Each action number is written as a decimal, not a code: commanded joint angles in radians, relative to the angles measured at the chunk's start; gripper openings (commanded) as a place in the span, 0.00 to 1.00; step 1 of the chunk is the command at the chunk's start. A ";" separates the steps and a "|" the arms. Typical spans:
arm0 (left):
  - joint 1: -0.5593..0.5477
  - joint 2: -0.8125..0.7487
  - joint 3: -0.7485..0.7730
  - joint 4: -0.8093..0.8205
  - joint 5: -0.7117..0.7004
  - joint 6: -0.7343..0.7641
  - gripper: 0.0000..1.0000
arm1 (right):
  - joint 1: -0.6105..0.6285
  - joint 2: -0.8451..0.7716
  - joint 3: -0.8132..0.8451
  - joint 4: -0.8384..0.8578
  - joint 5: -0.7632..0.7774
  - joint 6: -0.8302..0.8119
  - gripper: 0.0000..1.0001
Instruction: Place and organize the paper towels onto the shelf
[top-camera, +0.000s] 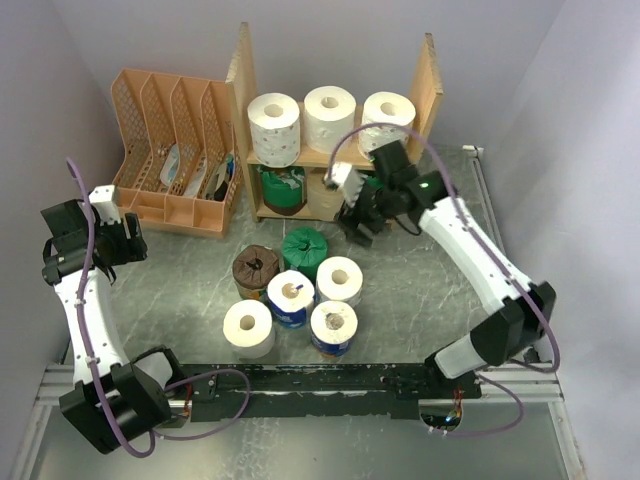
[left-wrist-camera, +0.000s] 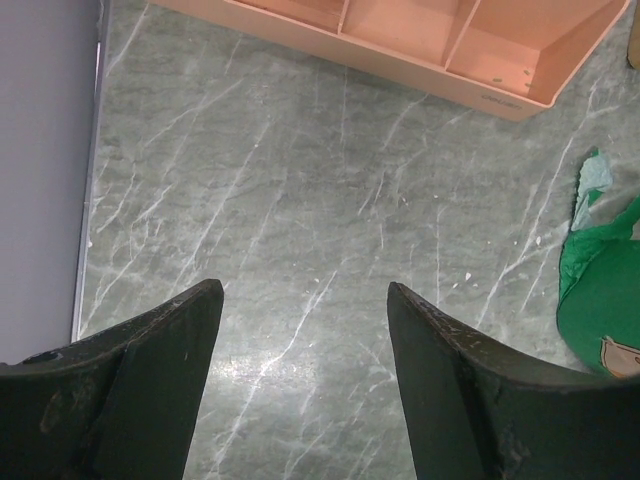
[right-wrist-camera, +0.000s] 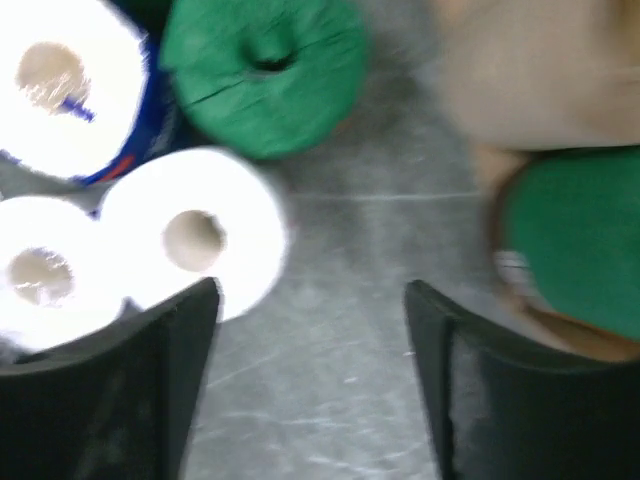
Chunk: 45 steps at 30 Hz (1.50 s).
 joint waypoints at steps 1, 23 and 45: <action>-0.001 -0.007 -0.011 0.025 -0.019 -0.011 0.78 | 0.157 -0.011 -0.079 -0.196 0.045 -0.123 0.84; -0.002 0.021 -0.015 0.033 -0.087 -0.033 0.78 | 0.258 -0.290 -0.372 -0.205 0.156 -0.783 1.00; -0.001 -0.020 -0.032 0.048 -0.093 -0.032 0.78 | 0.352 -0.181 -0.432 -0.042 0.001 -0.767 0.91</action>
